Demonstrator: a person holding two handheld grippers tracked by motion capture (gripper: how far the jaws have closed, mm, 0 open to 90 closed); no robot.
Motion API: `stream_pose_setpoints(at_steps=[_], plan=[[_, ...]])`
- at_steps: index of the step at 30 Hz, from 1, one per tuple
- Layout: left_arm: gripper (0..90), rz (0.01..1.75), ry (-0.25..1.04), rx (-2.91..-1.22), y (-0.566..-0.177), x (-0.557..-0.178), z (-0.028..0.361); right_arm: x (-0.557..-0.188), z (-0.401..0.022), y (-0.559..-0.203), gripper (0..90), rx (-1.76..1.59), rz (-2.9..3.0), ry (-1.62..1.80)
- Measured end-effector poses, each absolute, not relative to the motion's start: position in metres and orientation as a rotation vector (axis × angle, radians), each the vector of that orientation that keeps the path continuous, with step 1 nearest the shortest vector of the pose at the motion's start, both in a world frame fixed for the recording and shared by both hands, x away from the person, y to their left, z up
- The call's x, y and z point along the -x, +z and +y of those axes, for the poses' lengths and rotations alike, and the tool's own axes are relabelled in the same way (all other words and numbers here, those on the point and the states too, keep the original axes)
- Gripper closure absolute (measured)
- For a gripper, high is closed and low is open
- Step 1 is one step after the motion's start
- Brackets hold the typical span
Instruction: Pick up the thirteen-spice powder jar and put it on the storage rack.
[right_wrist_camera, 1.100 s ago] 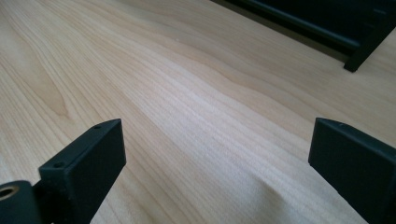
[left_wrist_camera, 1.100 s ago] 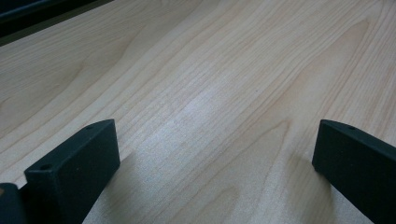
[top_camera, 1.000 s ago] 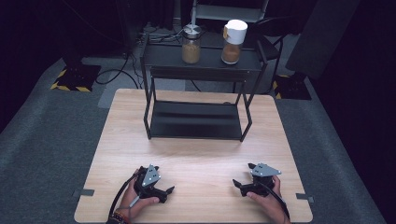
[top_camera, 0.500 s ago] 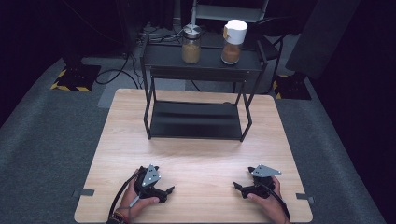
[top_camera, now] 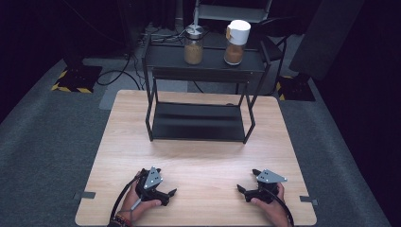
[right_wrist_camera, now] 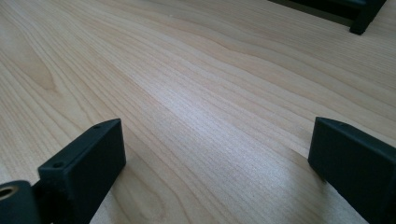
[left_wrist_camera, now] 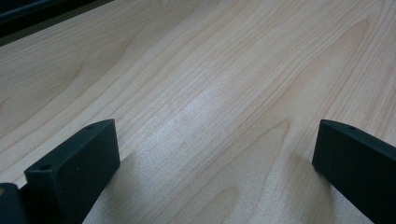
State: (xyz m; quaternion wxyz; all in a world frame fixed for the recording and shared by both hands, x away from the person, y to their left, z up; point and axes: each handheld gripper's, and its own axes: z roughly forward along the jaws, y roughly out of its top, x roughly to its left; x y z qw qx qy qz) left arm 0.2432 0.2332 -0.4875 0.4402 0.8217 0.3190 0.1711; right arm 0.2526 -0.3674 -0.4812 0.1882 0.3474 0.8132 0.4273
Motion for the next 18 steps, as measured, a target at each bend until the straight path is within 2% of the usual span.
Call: stream_pose_setpoints(at_steps=[18], plan=[[0.1,0.792,0.425,-2.04,-0.4876,-0.2436,0.233,-0.2531,-0.3676,-0.481,3.2,-0.974,2.292,1.202]])
